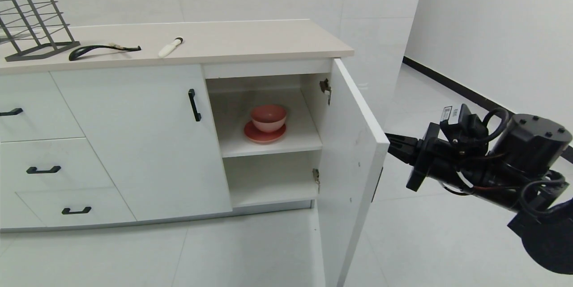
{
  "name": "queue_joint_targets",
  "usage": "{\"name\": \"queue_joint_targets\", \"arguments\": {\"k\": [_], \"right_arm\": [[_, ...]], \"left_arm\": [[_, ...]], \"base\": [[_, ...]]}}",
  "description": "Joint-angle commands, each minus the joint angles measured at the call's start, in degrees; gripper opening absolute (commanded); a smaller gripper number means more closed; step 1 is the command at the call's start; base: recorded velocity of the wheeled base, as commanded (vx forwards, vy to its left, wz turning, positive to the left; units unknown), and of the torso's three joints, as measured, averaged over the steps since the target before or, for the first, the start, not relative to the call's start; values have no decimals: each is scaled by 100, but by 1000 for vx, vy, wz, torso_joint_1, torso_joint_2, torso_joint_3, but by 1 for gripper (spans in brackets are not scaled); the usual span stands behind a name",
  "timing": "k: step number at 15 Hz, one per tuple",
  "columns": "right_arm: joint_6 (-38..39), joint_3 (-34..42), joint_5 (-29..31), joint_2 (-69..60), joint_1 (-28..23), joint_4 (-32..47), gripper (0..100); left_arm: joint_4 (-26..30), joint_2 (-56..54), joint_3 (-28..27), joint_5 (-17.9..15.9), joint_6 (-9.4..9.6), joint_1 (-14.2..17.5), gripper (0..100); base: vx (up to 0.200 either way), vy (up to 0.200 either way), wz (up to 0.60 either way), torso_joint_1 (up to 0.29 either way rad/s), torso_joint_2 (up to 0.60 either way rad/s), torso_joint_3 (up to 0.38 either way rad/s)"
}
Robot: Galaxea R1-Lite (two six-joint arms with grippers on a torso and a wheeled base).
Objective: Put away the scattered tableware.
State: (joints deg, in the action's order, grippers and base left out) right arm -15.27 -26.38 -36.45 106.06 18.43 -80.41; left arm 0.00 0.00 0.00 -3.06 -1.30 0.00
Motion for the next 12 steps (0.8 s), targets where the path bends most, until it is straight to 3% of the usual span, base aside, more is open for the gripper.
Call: {"name": "queue_joint_targets", "arguments": {"k": [1,12], "right_arm": [[-2,-174,15,99,55,17,0],[7,-737,6,627,372,17,0]], "left_arm": [[0,0,0,-2,-1,0,100],[0,0,0,-2,-1,0,100]], "base": [[0,0,0,0,0,0],[0,0,0,0,0,0]]}}
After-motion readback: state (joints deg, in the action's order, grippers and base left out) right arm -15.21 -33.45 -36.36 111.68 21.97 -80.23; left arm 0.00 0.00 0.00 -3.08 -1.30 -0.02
